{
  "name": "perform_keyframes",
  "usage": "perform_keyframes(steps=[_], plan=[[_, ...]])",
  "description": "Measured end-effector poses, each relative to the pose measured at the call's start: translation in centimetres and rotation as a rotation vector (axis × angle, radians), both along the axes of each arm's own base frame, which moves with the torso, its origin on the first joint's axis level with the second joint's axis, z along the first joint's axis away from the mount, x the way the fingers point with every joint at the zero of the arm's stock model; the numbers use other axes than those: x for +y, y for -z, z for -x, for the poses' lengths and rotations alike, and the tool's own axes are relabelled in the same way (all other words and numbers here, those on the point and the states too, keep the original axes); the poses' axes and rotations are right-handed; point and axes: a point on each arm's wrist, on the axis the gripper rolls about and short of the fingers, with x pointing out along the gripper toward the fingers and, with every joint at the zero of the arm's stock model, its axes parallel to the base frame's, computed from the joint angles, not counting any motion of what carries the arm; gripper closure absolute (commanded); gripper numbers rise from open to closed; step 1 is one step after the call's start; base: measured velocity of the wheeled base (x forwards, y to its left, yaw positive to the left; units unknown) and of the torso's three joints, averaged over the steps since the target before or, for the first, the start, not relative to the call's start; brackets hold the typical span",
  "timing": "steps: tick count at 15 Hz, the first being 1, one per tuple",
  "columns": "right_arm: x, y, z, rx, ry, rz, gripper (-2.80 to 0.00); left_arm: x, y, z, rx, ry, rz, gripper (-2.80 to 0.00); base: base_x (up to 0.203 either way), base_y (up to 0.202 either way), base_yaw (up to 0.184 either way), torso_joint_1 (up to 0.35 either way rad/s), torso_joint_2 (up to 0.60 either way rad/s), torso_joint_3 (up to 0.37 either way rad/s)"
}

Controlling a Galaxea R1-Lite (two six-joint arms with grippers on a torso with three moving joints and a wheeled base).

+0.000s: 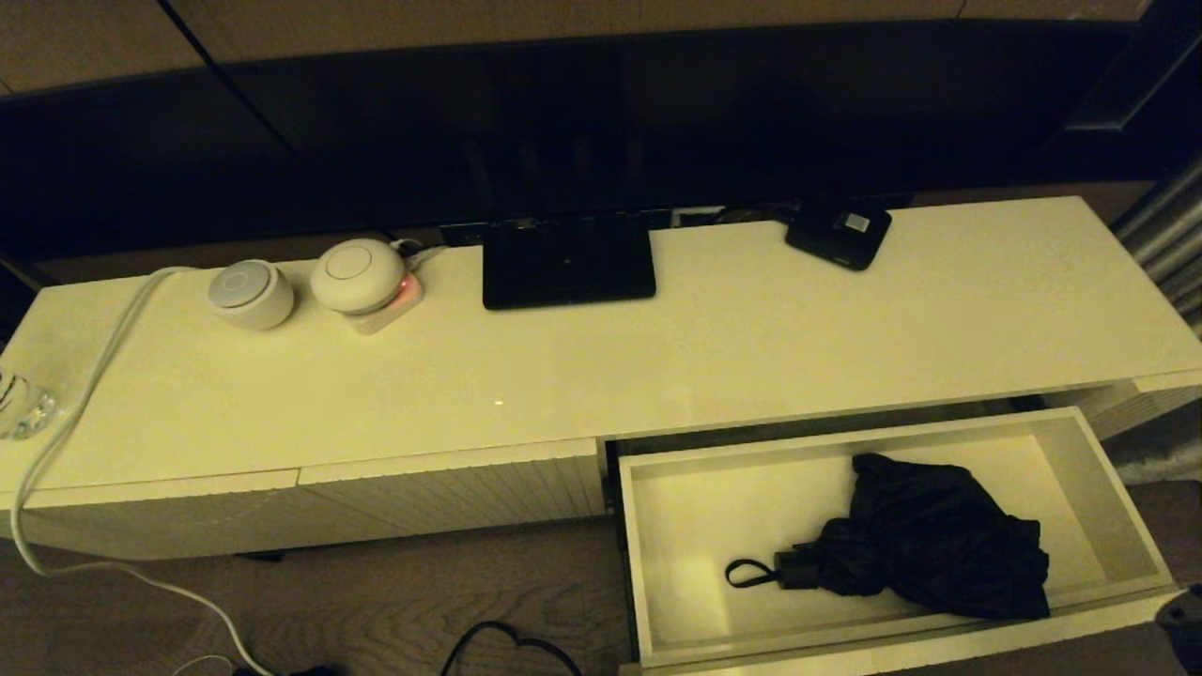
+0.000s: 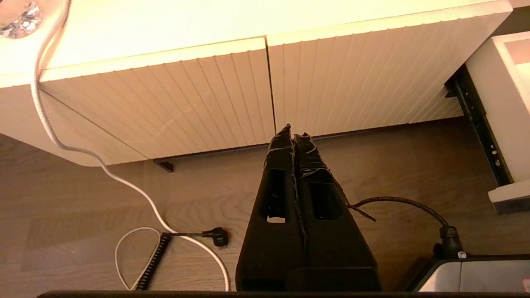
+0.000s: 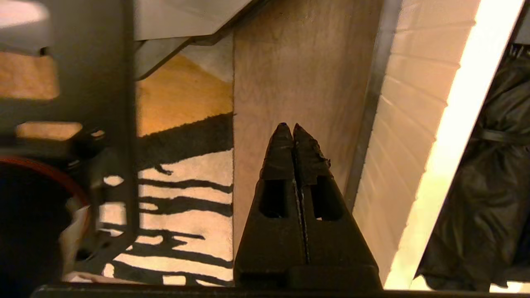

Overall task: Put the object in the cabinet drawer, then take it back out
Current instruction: Close the drawer

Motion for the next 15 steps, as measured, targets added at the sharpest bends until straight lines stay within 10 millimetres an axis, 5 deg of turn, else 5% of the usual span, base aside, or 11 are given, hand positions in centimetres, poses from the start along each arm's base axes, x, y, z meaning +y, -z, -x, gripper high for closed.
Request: perform_keyframes(steps=[15], plan=[[1.0,2.6,-10.2,-0.064,0.165,0.015,0.0,0.0,0.0,0.0,0.0,0.0,0.0,0.0,0.0,0.0,0.0,0.0,0.0,0.0]])
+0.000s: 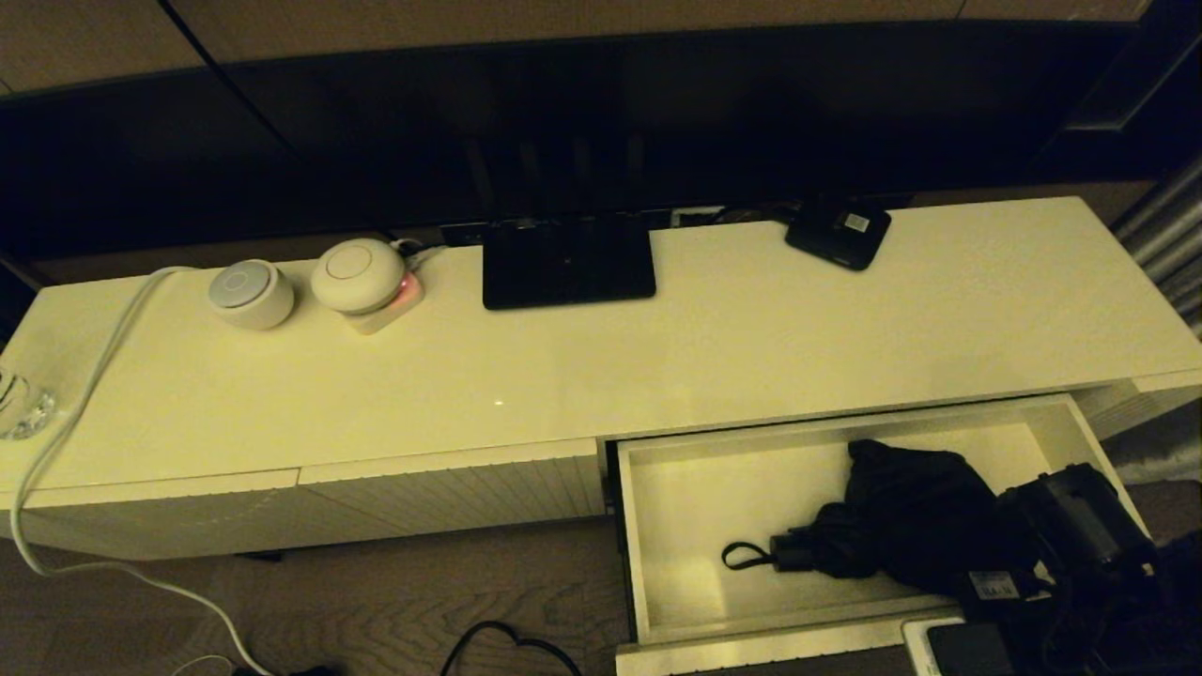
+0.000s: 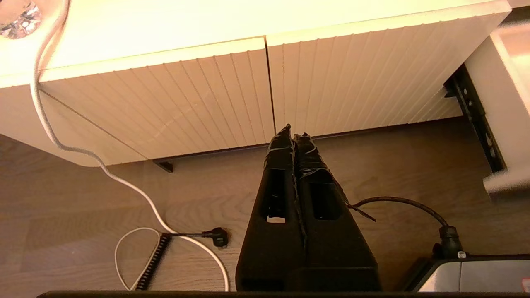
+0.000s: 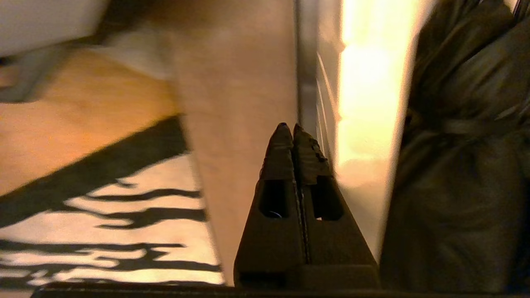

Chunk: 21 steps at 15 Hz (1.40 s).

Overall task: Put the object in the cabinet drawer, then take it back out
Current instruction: Close the drawer

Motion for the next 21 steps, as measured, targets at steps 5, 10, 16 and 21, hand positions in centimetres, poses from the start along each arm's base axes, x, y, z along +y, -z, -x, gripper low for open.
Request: perform_keyframes(steps=[5,10,16,21], plan=[[0.4,0.0,-2.1,-0.066,0.027,0.014,0.0,0.0,0.0,0.0,0.0,0.0,0.0,0.0,0.0,0.0,0.0,0.0,0.0,0.0],[0.8,-1.2,-4.3,-0.164,0.064,-0.032,0.0,0.0,0.0,0.0,0.0,0.0,0.0,0.0,0.0,0.0,0.0,0.0,0.0,0.0],[1.1,-2.3,-7.5,-0.267,0.129,-0.096,0.0,0.0,0.0,0.0,0.0,0.0,0.0,0.0,0.0,0.0,0.0,0.0,0.0,0.0],[1.5,-3.0,-9.4,-0.334,0.15,-0.131,0.0,0.0,0.0,0.0,0.0,0.0,0.0,0.0,0.0,0.0,0.0,0.0,0.0,0.0]])
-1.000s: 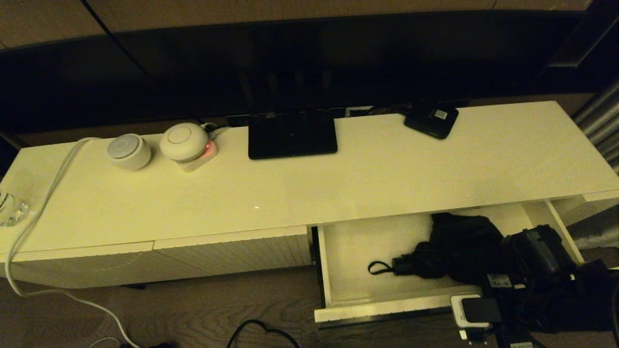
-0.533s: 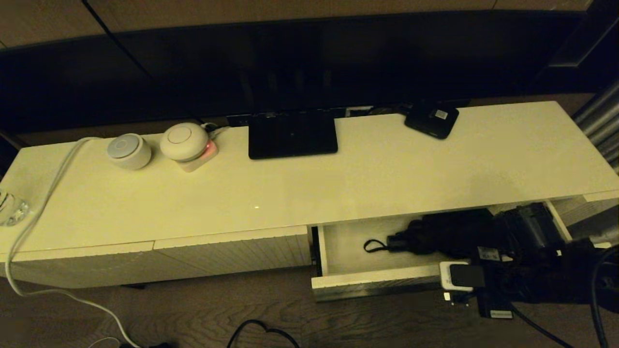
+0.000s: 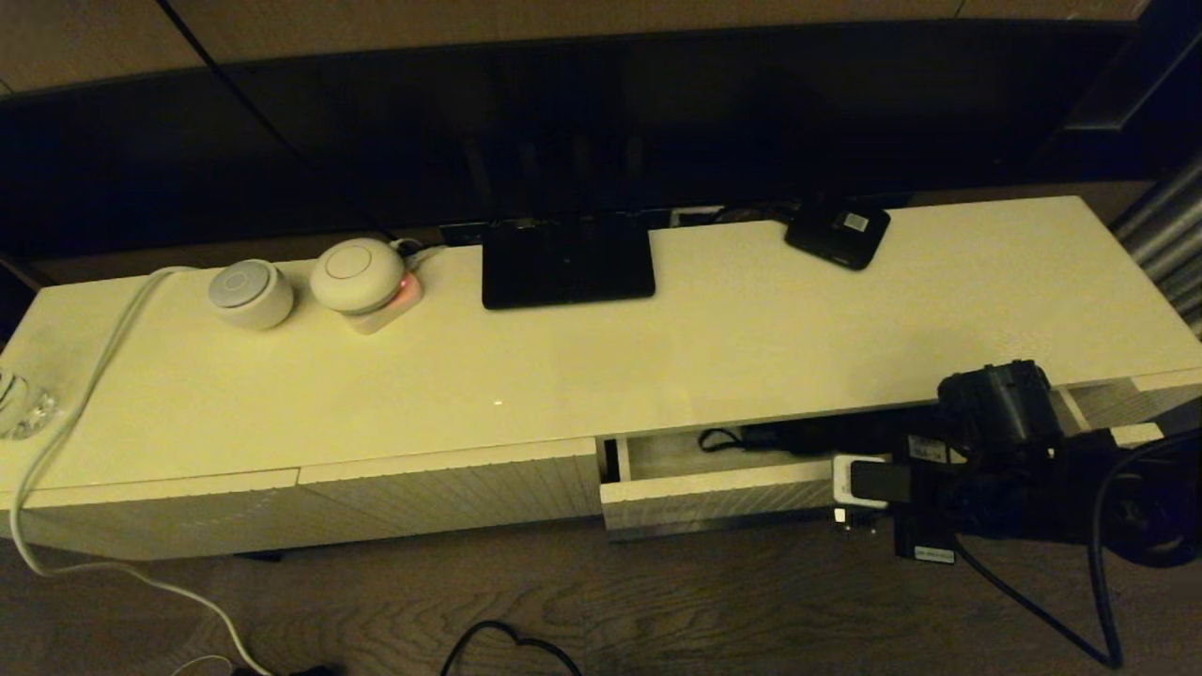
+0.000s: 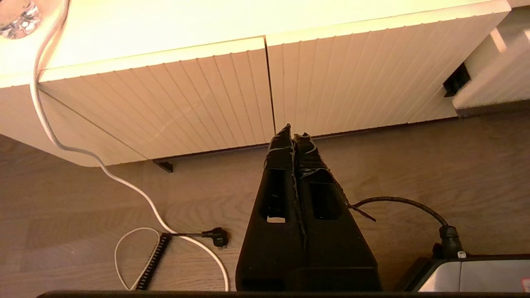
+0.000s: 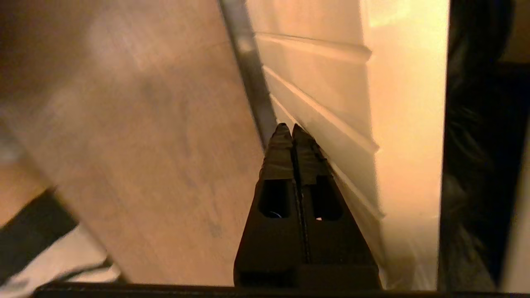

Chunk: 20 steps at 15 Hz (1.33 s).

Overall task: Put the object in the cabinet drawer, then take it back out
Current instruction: Close the drawer

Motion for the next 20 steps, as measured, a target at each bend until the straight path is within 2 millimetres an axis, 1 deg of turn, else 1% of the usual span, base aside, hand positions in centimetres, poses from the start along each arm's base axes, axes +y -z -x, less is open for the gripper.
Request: perform_keyframes(steps=[3,8,10,12,14,15,18,20], plan=[[0.0,-1.1,-0.7,-0.077,0.012,-0.029,0.0,0.0,0.0,0.0,0.0,0.0,0.0,0.0,0.0,0.0,0.0,0.0,0.0,0.0],[0.2,-2.1,-1.5,-0.133,0.015,-0.039,0.0,0.0,0.0,0.0,0.0,0.0,0.0,0.0,0.0,0.0,0.0,0.0,0.0,0.0],[0.2,-2.1,-1.8,-0.157,0.019,-0.05,0.0,0.0,0.0,0.0,0.0,0.0,0.0,0.0,0.0,0.0,0.0,0.0,0.0,0.0],[0.1,-2.1,-1.4,-0.162,0.03,-0.063,0.0,0.0,0.0,0.0,0.0,0.0,0.0,0.0,0.0,0.0,0.0,0.0,0.0,0.0],[-0.2,-2.5,-0.2,-0.171,0.032,-0.071,0.0,0.0,0.0,0.0,0.0,0.0,0.0,0.0,0.0,0.0,0.0,0.0,0.0,0.0],[-0.3,-2.6,0.9,-0.164,0.028,-0.07,0.0,0.0,0.0,0.0,0.0,0.0,0.0,0.0,0.0,0.0,0.0,0.0,0.0,0.0],[-0.6,-2.5,5.7,-0.126,-0.006,-0.067,0.0,0.0,0.0,0.0,0.0,0.0,0.0,0.0,0.0,0.0,0.0,0.0,0.0,0.0],[-1.2,-2.6,9.1,-0.112,-0.014,-0.065,0.0,0.0,0.0,0.0,0.0,0.0,0.0,0.0,0.0,0.0,0.0,0.0,0.0,0.0]])
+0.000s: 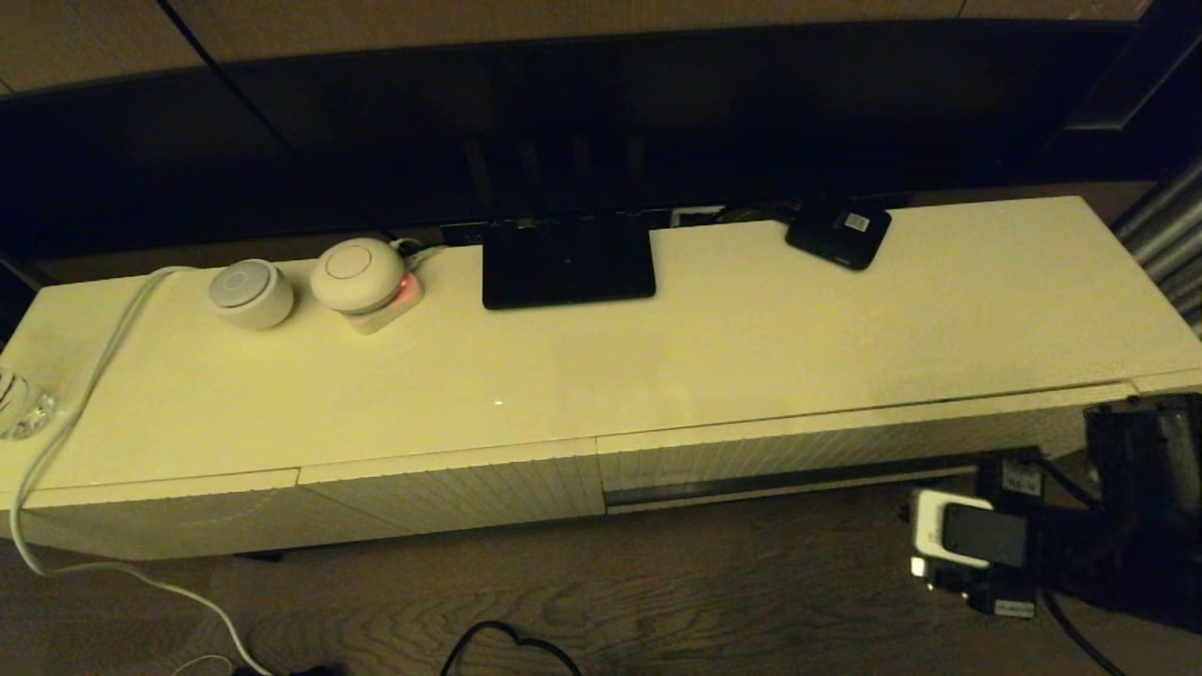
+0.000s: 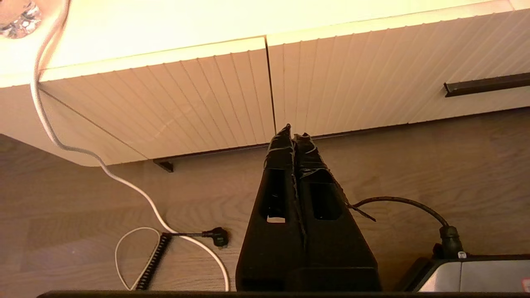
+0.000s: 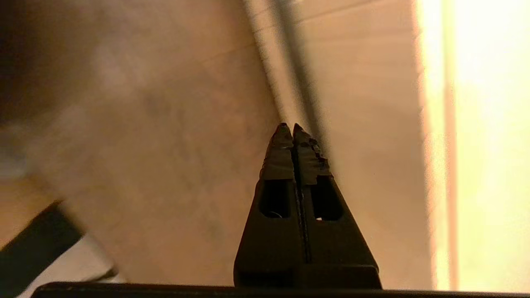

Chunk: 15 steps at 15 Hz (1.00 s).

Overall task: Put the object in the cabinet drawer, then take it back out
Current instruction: Open the drawer

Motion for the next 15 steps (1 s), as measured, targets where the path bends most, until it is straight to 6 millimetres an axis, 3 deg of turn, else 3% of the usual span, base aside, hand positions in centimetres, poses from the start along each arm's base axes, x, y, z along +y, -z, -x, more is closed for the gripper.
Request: perform_keyframes(steps=[4,7,9,15], plan=[[-2.2,2.2,5.4,0.131,0.154,0.156,0.0,0.0,0.0,0.0,0.0,0.0,0.0,0.0,0.0,0.0,0.0,0.0,0.0,0.0],[-2.9,2.5,6.9,0.206,0.215,0.229,0.0,0.0,0.0,0.0,0.0,0.0,0.0,0.0,0.0,0.0,0.0,0.0,0.0,0.0],[-2.6,2.4,6.5,0.212,0.174,0.2,0.0,0.0,0.0,0.0,0.0,0.0,0.0,0.0,0.0,0.0,0.0,0.0,0.0,0.0],[-0.6,1.9,2.6,0.148,0.056,0.11,0.0,0.0,0.0,0.0,0.0,0.0,0.0,0.0,0.0,0.0,0.0,0.0,0.0,0.0]])
